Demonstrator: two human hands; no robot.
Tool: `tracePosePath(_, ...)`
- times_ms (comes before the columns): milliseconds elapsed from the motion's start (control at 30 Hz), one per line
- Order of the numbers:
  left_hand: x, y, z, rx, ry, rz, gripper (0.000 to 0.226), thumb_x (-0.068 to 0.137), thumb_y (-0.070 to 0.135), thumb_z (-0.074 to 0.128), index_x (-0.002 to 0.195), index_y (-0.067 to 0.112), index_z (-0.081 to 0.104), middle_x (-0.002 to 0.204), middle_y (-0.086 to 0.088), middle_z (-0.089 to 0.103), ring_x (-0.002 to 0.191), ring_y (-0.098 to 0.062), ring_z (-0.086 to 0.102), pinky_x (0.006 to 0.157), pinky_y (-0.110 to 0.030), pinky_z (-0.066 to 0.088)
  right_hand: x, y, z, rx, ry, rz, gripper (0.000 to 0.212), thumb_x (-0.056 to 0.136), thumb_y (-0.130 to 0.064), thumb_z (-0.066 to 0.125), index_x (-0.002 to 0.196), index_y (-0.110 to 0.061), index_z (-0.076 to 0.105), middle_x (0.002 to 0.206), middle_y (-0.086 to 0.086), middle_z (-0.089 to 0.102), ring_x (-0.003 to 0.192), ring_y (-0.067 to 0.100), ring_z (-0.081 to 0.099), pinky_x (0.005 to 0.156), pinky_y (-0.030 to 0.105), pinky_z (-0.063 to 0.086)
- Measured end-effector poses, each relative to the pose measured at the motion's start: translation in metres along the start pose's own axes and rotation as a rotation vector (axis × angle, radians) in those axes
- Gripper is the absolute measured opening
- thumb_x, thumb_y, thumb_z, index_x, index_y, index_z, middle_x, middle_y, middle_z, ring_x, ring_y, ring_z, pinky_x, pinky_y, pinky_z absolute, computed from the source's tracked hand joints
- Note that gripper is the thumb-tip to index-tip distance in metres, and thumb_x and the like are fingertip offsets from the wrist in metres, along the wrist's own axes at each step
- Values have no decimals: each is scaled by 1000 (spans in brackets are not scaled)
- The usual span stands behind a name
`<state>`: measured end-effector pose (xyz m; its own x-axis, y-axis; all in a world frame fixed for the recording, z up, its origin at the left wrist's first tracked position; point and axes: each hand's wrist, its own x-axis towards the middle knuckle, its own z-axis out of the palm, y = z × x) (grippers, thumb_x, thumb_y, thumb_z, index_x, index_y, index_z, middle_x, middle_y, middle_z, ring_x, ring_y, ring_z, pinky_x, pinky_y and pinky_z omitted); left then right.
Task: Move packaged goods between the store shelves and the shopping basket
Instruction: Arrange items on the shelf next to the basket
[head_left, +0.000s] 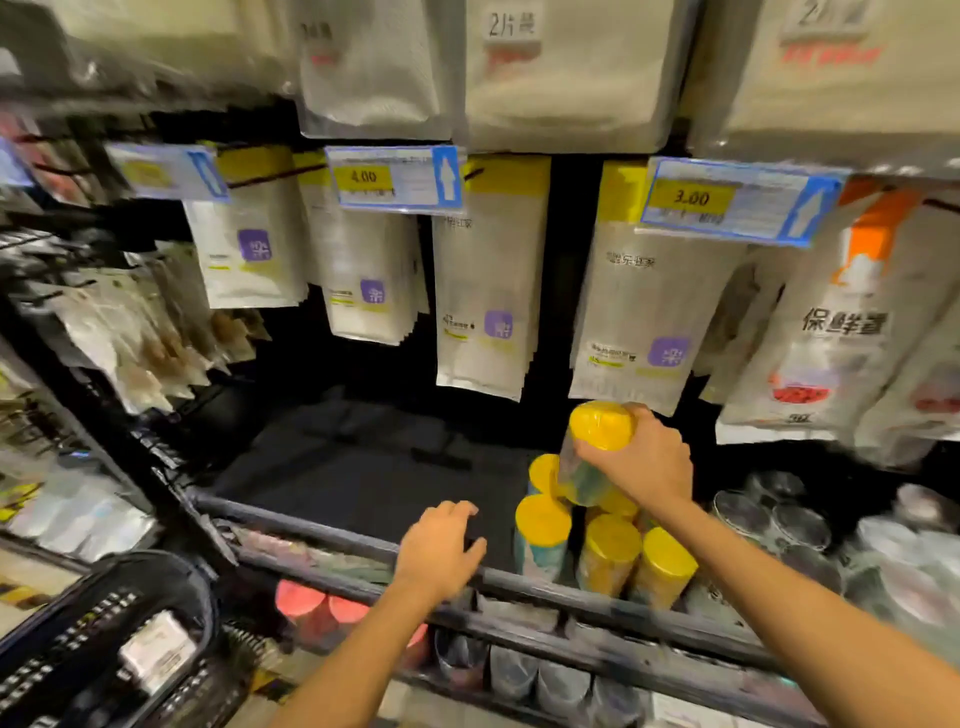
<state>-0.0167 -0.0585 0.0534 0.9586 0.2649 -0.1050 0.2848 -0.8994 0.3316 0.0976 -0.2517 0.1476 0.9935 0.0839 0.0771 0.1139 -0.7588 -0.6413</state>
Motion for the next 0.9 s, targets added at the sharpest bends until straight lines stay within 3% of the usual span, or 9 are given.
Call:
tracePosePath(133,53,-26,24,58,-4,69,48,97,43,41,140,22,38,138,3,45,124,-20,43,102,-32,36,28,-5,29,-5,93,73,80,64,-61,73,128,-19,49,109,13,65,105,40,57,84,44,48)
tracePosePath(200,77,-38,42,91,-6,119,48,94,45,41,134,19,48,129,1,51,118,-23,50,100,-34,40,41,-7,45,-49,144,106,82,65,-59,74,132,-21,46,109,14,65,106,40,57,85,43,47)
tracePosePath(333,107,-71,98,162,-124,135,53,87,52,41,128,21,55,127,0,55,117,-27,52,104,-39,39,67,-3,81,-42,203,108,72,60,-54,78,121,-26,52,105,6,68,103,33,62,82,38,48)
tracePosePath(400,117,-85,116,180,-158,166,52,78,54,45,111,21,68,109,-2,66,99,-27,64,90,-39,51,76,2,98,-17,206,82,61,58,-53,79,109,-29,54,93,1,69,94,30,65,74,34,48)
tracePosePath(467,125,-99,139,157,-110,170,51,71,55,42,92,21,74,90,1,69,79,-23,67,72,-34,57,84,7,112,-34,217,50,68,56,-59,75,112,-25,56,97,4,69,95,31,65,77,36,50)
tracePosePath(600,128,-103,143,82,-89,205,47,73,49,40,90,19,71,86,1,66,76,-23,65,66,-33,57,110,6,126,-146,186,51,83,60,-60,74,132,-26,48,121,9,62,114,35,55,94,42,45)
tracePosePath(800,127,-106,143,83,-113,185,55,77,50,33,95,15,72,100,-3,67,92,-26,64,81,-40,56,129,15,149,-168,111,164,80,62,-60,73,130,-30,44,124,9,55,120,32,47,97,40,42)
tracePosePath(900,127,-106,144,56,-142,189,73,79,56,15,122,18,60,128,-1,55,119,-24,48,105,-38,40,132,20,159,-185,78,184,78,65,-59,72,130,-27,44,124,11,54,119,32,47,94,38,43)
